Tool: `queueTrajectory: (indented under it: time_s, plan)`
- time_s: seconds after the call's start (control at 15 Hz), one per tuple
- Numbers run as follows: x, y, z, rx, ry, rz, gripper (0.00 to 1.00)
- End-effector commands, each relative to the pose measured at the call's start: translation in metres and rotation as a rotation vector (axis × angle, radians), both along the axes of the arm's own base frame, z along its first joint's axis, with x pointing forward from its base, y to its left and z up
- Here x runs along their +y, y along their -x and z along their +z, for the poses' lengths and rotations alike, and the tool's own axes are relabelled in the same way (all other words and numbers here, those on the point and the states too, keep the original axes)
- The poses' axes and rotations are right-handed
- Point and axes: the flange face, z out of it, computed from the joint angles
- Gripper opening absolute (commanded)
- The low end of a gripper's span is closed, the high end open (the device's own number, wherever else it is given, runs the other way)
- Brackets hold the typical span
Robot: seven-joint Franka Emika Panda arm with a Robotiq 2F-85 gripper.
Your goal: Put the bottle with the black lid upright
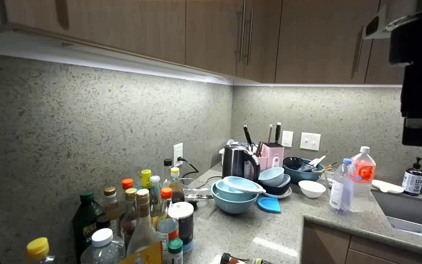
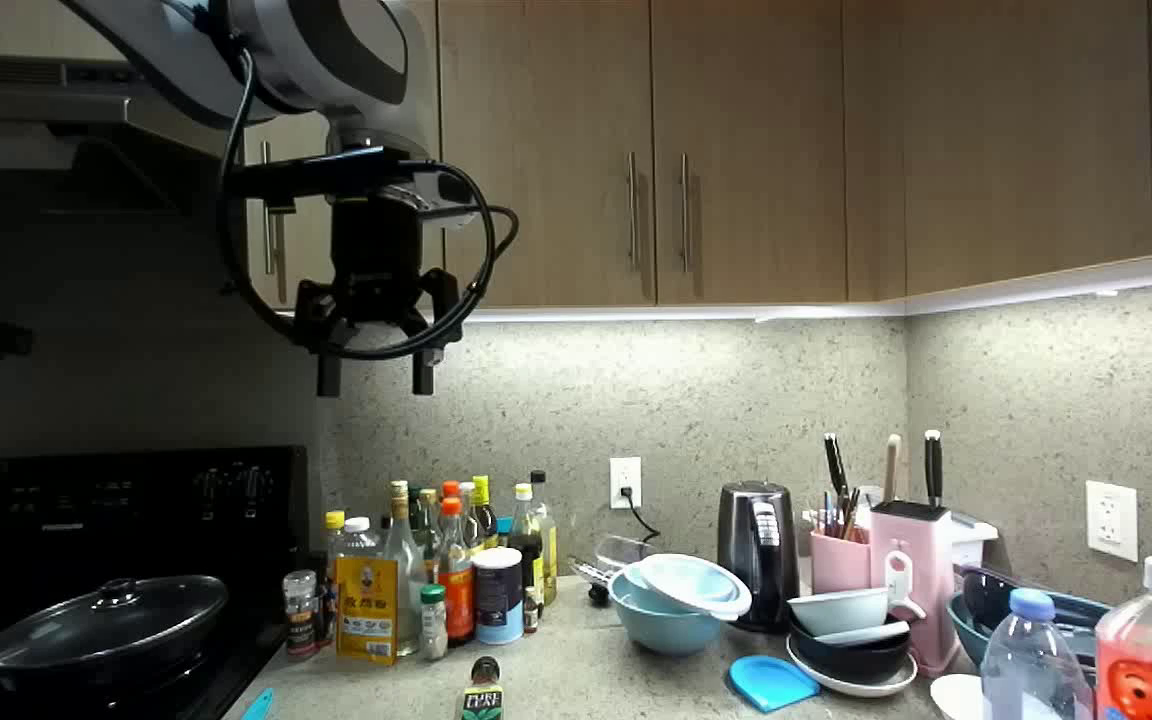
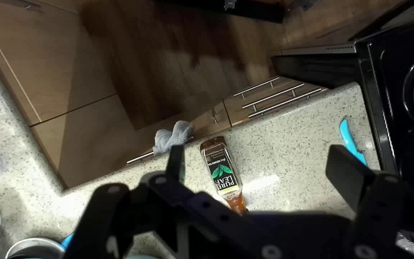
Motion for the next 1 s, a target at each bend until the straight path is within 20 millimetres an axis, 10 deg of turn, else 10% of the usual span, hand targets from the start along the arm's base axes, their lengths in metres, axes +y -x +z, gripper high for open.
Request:
queueTrajectory:
  time_s: [0.0,0.93]
  plan:
    - [0.000,0.000,0.001,0.001,0.000,0.000,1.00]
    - [0.024,-0.134,-0.105,-0.005,-0.029,0.069,1.00]
